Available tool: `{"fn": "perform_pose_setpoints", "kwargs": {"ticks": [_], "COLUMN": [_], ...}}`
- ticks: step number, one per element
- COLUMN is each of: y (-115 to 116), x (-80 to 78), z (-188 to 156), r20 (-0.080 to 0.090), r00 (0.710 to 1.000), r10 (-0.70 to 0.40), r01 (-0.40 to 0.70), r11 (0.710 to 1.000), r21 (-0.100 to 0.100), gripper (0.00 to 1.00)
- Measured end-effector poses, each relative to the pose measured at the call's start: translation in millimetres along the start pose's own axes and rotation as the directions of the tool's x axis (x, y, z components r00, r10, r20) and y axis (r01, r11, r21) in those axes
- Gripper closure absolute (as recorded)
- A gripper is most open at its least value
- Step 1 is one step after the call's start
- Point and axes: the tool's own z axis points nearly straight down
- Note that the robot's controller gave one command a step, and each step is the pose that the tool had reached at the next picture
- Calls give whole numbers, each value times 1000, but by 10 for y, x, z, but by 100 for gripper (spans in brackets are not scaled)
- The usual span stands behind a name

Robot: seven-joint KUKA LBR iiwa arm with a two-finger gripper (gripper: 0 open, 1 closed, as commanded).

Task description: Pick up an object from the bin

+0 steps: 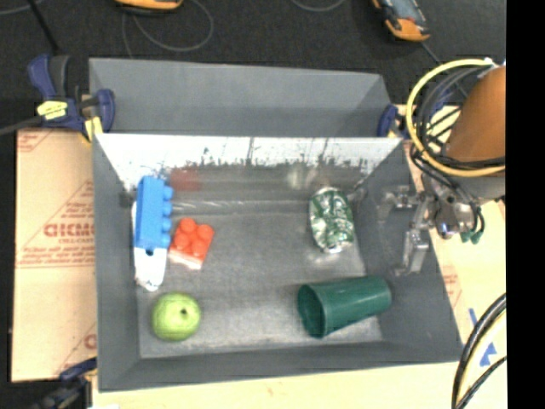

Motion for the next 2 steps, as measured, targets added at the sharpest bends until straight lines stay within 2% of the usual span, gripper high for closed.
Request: {"fn": "perform_pose_setpoints", "kwargs": {"ticks": [1,2], "y": [8,9], "x": [-16,-16], "z": [-45,-45], "r20": [8,8], "r00": [1000,1000], "r10": [-5,-6], "r01": [5,6], "r11": [1000,1000], "r21": [2,2], "gripper": [100,0]}}
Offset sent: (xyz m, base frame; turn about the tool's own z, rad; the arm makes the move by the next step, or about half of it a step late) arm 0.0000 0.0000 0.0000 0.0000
